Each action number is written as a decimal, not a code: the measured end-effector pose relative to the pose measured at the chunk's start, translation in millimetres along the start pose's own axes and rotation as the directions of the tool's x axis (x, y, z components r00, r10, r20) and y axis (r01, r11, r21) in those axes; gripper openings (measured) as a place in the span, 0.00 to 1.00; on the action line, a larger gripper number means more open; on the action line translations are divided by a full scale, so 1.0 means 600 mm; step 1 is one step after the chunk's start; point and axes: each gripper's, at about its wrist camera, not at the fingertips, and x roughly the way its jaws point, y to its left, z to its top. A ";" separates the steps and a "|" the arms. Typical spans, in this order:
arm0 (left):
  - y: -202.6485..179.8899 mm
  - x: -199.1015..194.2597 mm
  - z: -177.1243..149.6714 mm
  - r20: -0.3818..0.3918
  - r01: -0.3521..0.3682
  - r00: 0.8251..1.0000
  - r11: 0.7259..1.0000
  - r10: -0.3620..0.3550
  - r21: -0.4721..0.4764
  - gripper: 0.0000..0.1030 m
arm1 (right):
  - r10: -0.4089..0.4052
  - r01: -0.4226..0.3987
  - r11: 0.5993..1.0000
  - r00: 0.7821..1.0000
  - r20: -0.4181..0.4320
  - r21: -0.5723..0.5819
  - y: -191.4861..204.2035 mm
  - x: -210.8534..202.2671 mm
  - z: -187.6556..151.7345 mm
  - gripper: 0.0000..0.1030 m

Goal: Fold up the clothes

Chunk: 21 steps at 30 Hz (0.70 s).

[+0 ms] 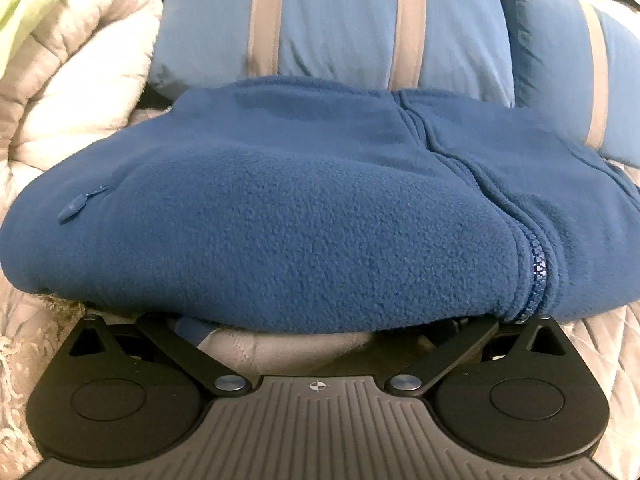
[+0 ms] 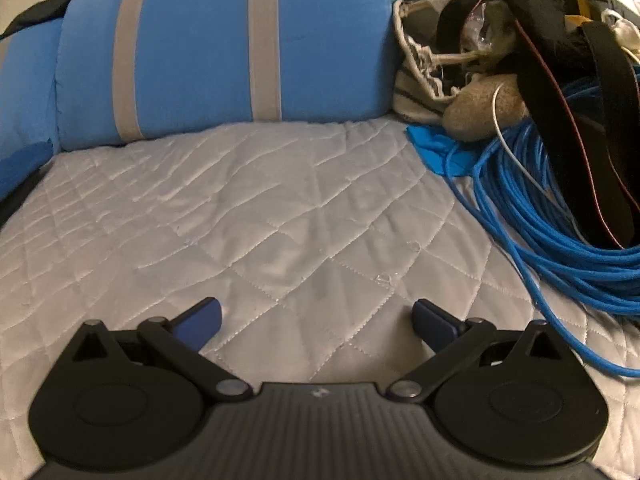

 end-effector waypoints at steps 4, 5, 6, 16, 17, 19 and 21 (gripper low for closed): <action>-0.002 -0.001 -0.009 0.045 -0.008 0.999 1.000 0.008 -0.006 1.00 | -0.014 0.014 1.000 0.999 0.042 0.001 0.003 -0.002 -0.009 1.00; -0.002 -0.001 -0.012 0.057 -0.010 0.998 1.000 0.011 -0.008 1.00 | -0.009 0.009 1.000 0.999 0.050 0.007 0.001 -0.003 -0.011 1.00; -0.002 -0.002 -0.014 0.067 -0.012 0.998 1.000 0.013 -0.009 1.00 | -0.004 0.004 1.000 0.998 0.057 0.013 -0.001 -0.003 -0.013 1.00; -0.007 -0.004 -0.019 0.085 -0.017 0.996 1.000 0.018 -0.007 1.00 | -0.027 0.028 1.000 0.992 0.122 0.001 0.004 -0.011 -0.027 1.00; -0.007 -0.004 -0.019 0.085 -0.016 0.996 1.000 0.017 -0.008 1.00 | -0.027 0.026 1.000 0.992 0.123 0.002 0.004 -0.011 -0.027 1.00; -0.006 -0.004 -0.019 0.084 -0.014 0.996 1.000 0.015 -0.010 1.00 | -0.027 0.027 1.000 0.992 0.124 0.002 0.004 -0.011 -0.028 1.00; -0.007 -0.004 -0.019 0.083 -0.013 0.996 1.000 0.014 -0.012 1.00 | -0.030 0.031 1.000 0.992 0.126 0.000 0.005 -0.011 -0.029 1.00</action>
